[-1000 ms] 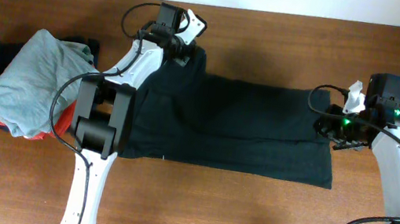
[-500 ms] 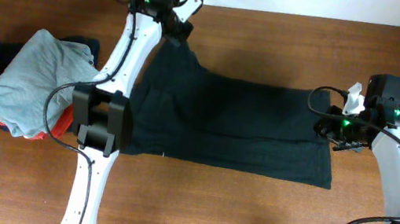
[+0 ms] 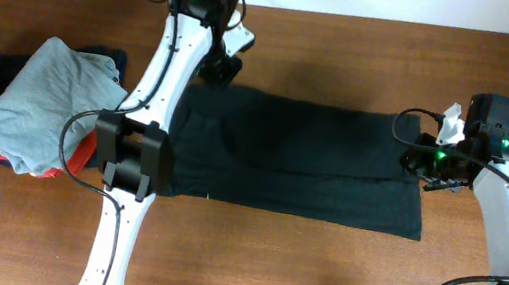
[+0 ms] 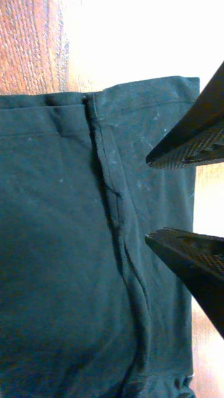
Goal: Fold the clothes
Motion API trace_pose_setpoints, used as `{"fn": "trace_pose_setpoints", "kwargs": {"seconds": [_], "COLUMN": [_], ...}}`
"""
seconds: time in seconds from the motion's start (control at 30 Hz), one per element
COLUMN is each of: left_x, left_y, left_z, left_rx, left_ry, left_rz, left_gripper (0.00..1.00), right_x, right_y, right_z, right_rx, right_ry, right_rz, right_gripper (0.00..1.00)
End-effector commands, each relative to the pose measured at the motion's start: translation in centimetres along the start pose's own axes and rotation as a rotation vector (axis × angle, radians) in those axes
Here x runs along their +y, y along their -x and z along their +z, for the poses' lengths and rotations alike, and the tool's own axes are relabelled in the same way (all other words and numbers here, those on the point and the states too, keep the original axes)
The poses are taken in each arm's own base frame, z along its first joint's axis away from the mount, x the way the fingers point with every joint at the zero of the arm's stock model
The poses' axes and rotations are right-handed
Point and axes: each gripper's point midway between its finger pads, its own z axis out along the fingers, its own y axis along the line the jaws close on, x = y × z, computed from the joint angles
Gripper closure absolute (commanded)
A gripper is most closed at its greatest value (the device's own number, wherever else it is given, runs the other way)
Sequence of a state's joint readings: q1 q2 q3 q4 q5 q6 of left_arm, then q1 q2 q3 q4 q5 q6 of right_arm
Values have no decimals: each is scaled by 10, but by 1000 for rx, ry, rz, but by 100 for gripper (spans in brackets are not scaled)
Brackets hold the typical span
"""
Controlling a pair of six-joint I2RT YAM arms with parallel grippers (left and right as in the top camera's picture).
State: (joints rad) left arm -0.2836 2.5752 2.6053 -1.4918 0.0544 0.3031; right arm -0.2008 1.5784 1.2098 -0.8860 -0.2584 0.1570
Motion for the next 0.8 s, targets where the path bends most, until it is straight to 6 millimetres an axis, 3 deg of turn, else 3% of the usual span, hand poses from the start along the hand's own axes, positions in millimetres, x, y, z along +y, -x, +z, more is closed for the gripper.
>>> {"fn": "trace_pose_setpoints", "kwargs": {"seconds": [0.0,0.2,0.63,0.77], "left_x": [-14,-24,-31,-31], "left_y": [-10,-39,-38,-36], "left_z": [-6,-9,-9,-21], "left_rx": [36,157,154,130], "left_ry": [-51,-86,-124,-117], "left_rz": [-22,-37,-94,-103], "left_gripper": [98,98,92,93], "right_x": [0,0,0,0], "right_y": [3,3,2,1], "right_z": [0,0,0,0], "right_rx": [-5,-5,-2,2], "right_ry": [-7,-7,-8,-9], "right_rz": [-7,-7,-6,-5], "right_gripper": [64,63,63,63]}}
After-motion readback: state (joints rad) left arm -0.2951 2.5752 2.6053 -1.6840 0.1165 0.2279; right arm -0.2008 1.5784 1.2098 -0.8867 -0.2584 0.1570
